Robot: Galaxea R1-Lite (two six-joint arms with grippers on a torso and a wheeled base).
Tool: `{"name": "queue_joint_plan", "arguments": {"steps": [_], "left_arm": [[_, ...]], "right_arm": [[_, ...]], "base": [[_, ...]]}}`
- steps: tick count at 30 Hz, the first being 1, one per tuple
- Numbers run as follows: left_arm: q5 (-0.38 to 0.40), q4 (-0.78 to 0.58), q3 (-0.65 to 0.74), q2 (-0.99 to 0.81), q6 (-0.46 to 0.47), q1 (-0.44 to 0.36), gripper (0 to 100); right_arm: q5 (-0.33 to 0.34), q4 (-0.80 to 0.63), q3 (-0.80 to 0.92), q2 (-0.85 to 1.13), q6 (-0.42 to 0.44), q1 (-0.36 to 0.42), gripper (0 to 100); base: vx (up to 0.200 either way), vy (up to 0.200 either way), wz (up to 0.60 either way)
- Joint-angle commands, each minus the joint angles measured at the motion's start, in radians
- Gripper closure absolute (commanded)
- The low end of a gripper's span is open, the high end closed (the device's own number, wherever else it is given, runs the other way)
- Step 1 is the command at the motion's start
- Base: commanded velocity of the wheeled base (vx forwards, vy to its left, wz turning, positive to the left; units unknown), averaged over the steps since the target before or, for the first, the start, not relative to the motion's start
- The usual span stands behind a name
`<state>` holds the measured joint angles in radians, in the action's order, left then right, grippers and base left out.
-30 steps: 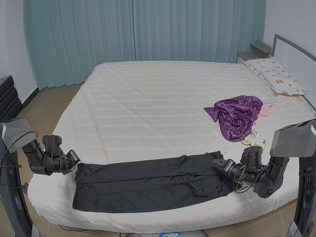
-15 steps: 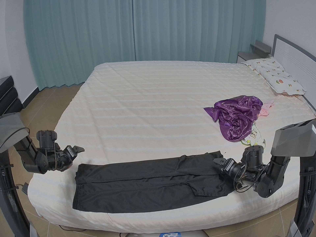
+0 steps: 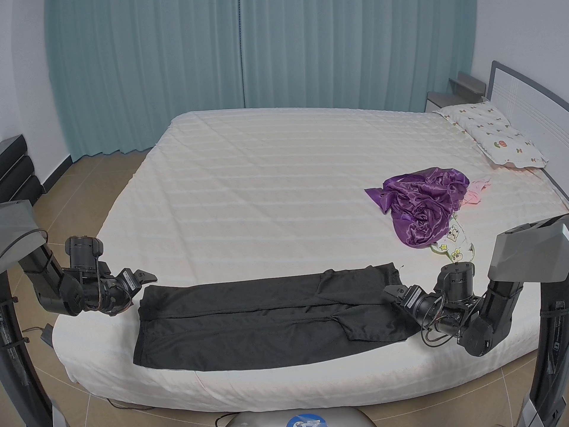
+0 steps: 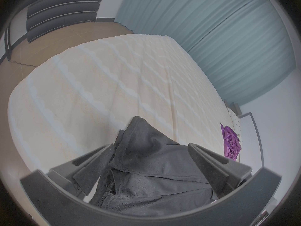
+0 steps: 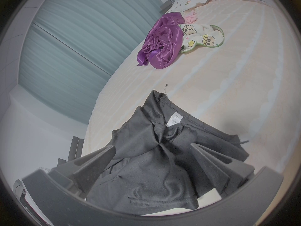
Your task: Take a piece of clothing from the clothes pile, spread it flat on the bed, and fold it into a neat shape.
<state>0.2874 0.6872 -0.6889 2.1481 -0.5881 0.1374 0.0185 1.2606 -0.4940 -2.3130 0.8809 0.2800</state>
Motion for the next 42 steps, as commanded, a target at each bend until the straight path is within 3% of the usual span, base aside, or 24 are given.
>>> {"name": "queue_joint_plan", "arguments": {"steps": [1,19,20,42], "left_arm": [[-0.001,-0.002,-0.023,0.069,0.065,-0.012,0],[-0.028,-0.003,-0.084,0.184,0.177,-0.061,0],[-0.028,-0.002,-0.083,0.184,0.179,-0.064,100],[-0.031,-0.003,-0.047,0.113,0.159,-0.07,100]], "right_arm": [[0.0,0.0,0.0,0.0,0.0,0.001,0],[0.0,0.0,-0.005,-0.005,0.0,0.001,0],[0.001,0.0,-0.005,-0.005,0.0,0.001,0],[0.001,0.0,-0.006,-0.009,0.0,0.001,0]], "base": [[0.0,0.0,0.0],[0.0,0.0,0.0],[0.0,0.0,0.0],[0.0,0.0,0.0]]}}
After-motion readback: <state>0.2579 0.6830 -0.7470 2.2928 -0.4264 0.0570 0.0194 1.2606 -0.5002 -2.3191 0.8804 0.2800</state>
